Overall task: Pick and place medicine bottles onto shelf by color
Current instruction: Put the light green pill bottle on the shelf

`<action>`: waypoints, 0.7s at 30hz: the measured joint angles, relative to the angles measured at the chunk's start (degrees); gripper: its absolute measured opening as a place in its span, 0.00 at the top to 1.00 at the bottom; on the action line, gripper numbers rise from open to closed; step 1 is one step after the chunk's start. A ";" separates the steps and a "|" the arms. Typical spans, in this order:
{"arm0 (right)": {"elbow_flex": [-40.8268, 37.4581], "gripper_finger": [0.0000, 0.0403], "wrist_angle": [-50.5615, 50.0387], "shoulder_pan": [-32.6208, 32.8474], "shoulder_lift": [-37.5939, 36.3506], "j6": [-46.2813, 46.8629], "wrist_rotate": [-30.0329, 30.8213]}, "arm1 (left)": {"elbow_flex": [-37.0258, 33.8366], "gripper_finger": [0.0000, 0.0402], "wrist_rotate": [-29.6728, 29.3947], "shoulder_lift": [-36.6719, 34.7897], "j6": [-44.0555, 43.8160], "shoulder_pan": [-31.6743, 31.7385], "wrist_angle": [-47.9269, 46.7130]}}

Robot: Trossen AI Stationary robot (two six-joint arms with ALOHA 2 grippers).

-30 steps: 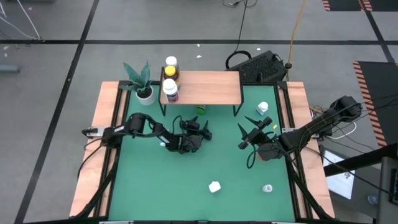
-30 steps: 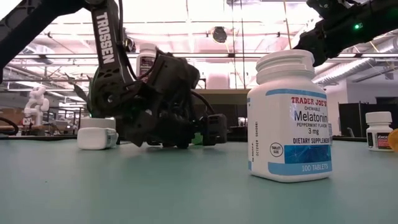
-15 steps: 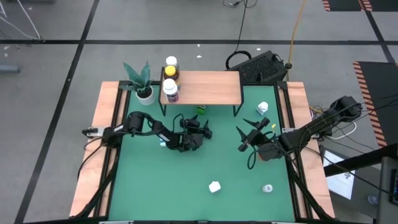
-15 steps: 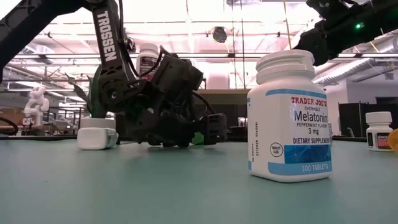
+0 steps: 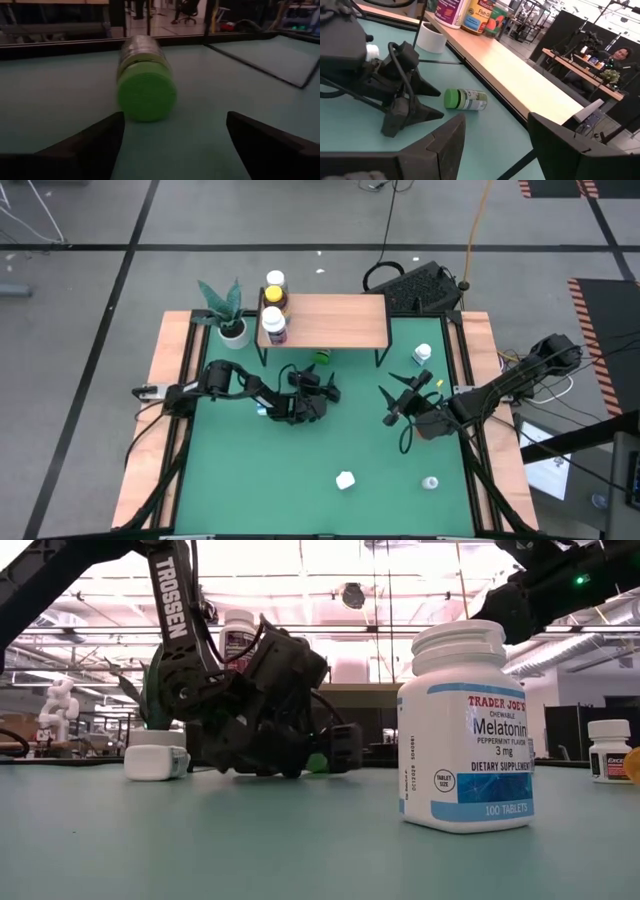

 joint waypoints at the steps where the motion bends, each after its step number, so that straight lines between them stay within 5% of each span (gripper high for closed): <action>1: 0.00 0.48 0.01 0.10 0.00 0.00 0.00 | -0.02 0.15 -0.27 0.00 0.01 0.00 -0.05; 9: 0.00 0.48 0.00 0.22 0.00 1.02 0.00 | -0.15 0.21 1.23 -0.15 1.10 1.04 -0.27; 21: -0.01 0.48 0.53 0.20 0.00 1.05 0.00 | -0.21 0.03 4.74 -0.26 3.43 2.29 0.16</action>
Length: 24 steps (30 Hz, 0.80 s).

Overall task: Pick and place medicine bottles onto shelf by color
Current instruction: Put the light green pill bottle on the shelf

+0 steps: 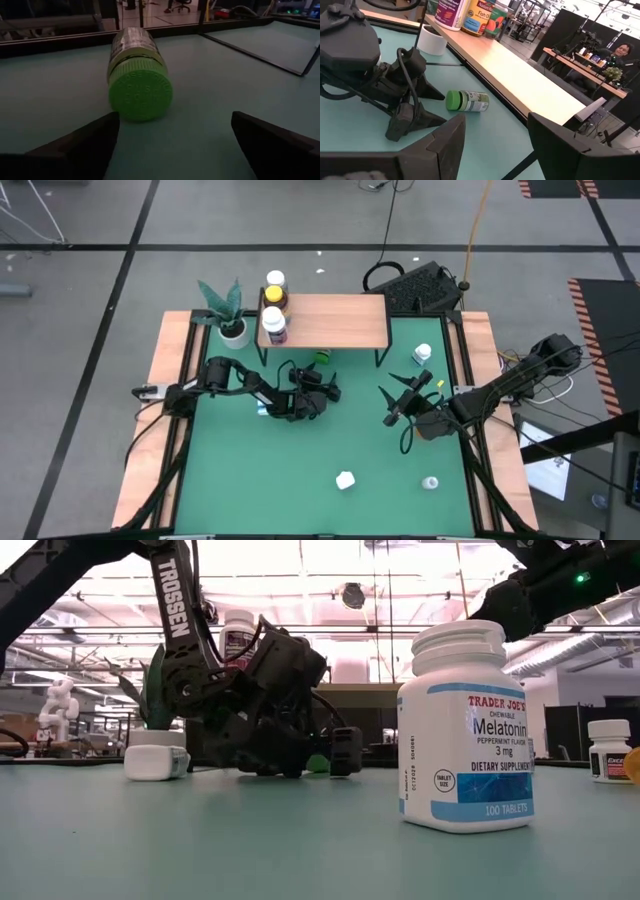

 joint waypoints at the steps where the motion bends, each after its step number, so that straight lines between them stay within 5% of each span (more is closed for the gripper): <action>1: -0.01 0.48 0.30 -0.01 0.00 0.02 -0.01 | 0.00 0.03 -0.20 0.00 -0.01 0.00 0.06; 24: 0.00 0.48 0.70 1.11 0.00 -0.05 -0.03 | 0.15 0.06 -1.20 0.13 0.18 4.96 1.42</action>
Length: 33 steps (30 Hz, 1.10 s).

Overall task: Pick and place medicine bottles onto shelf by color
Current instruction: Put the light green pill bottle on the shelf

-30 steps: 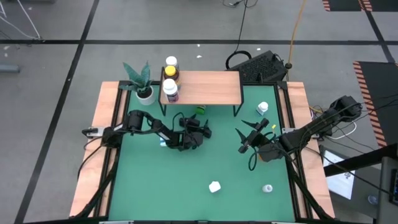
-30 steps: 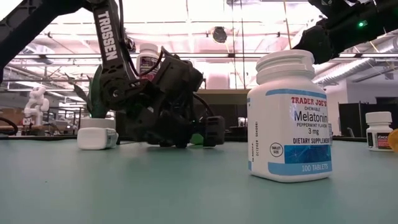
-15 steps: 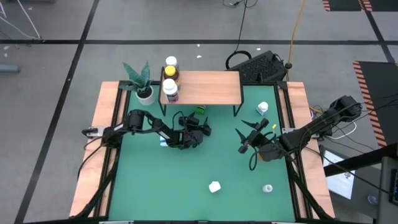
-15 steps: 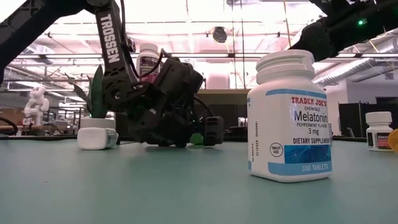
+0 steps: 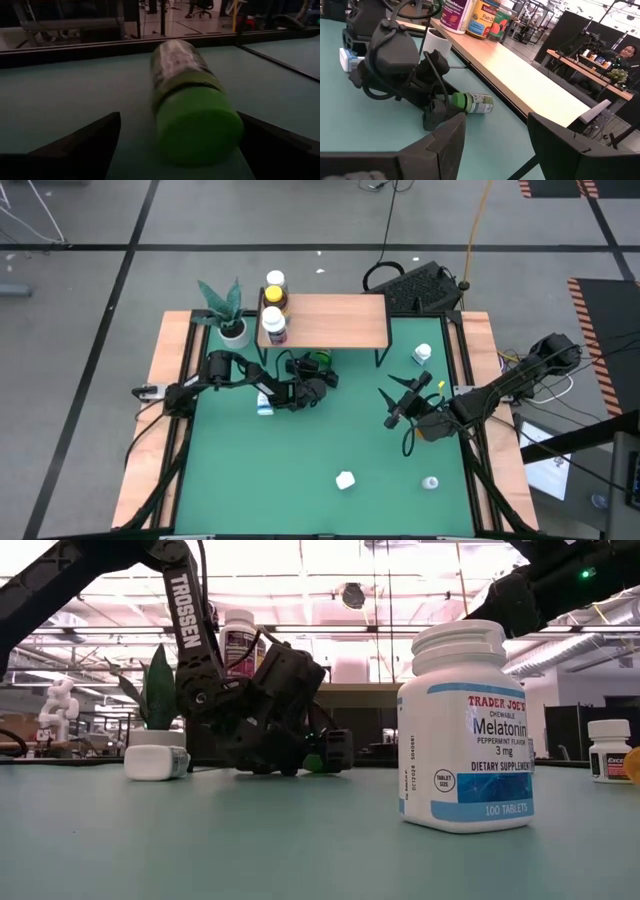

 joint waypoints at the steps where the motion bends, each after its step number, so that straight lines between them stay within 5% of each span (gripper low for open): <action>1: 0.01 0.48 -0.02 0.00 0.00 -0.14 -0.01 | 0.00 0.06 0.00 0.00 0.02 0.14 0.00; 7: 0.01 0.48 0.04 0.00 0.00 -0.14 0.01 | 0.00 0.10 2.19 -0.02 1.42 1.03 0.17; 20: -0.01 0.48 -0.09 -0.01 -0.02 -1.01 -1.27 | -0.07 0.47 3.76 -0.07 2.76 0.78 0.33; 33: -0.01 0.48 0.07 0.00 -0.02 -0.51 -4.51 | -0.04 0.44 4.06 -0.07 4.22 -0.44 0.35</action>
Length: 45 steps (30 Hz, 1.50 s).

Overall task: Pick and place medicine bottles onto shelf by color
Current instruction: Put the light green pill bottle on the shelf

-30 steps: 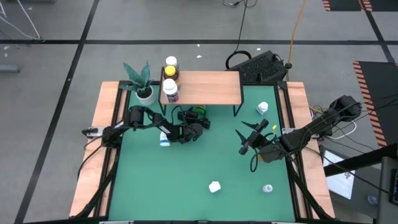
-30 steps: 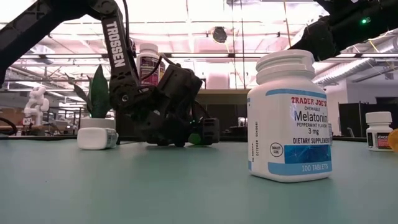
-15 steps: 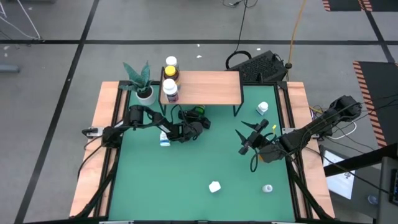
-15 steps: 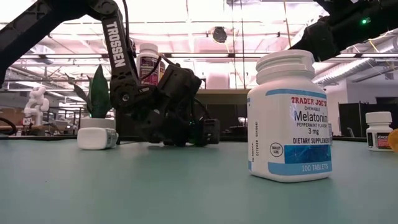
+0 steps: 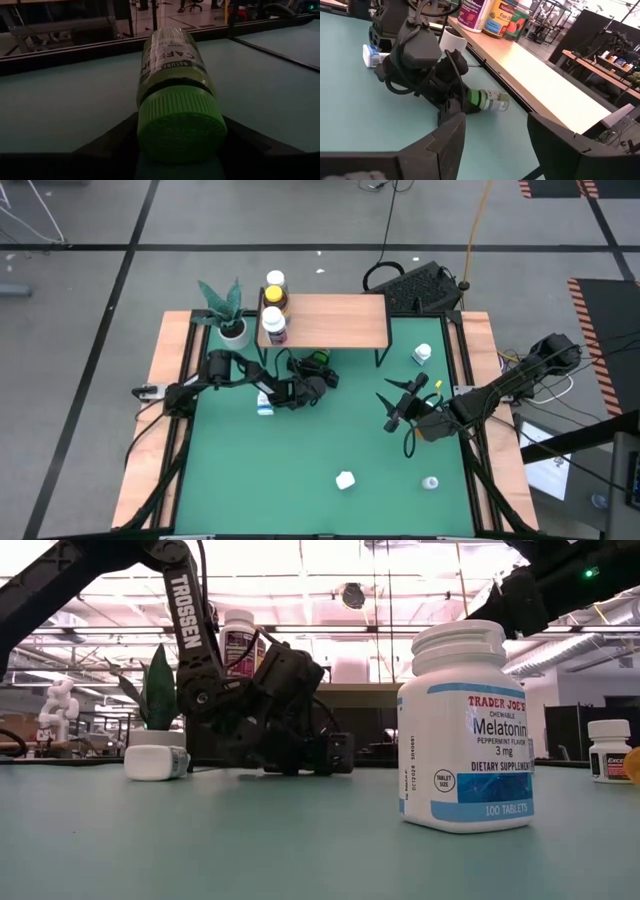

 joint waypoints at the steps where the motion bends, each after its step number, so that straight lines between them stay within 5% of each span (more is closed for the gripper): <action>1: 0.00 0.48 0.00 0.00 0.02 -0.05 0.02 | 0.01 0.44 -0.11 0.01 0.07 -0.32 0.12; 11: 0.02 0.48 -0.15 0.00 0.00 -0.47 0.11 | -0.12 0.48 5.96 -5.71 -0.30 -8.53 -8.50; 17: 0.02 0.48 0.51 0.00 -0.02 0.92 -2.20 | -0.14 0.44 12.80 -8.98 10.17 -15.34 -10.59; 28: 2.42 0.48 7.34 -0.05 -2.74 2.10 -29.35 | -0.13 0.44 18.39 -15.01 27.96 -21.42 -14.48; 35: 3.43 0.46 2.69 -2.68 -7.27 3.68 -37.99 | -0.07 0.43 18.28 -21.98 36.87 -23.46 -18.96; 41: 3.43 0.40 2.06 -7.11 -11.14 10.07 -58.24 | -0.02 0.43 25.66 -27.09 46.40 -23.69 -20.32; 45: 3.41 0.35 0.33 -9.36 -11.82 12.74 -59.97 | -0.01 0.43 28.64 -29.99 53.16 -23.79 -22.91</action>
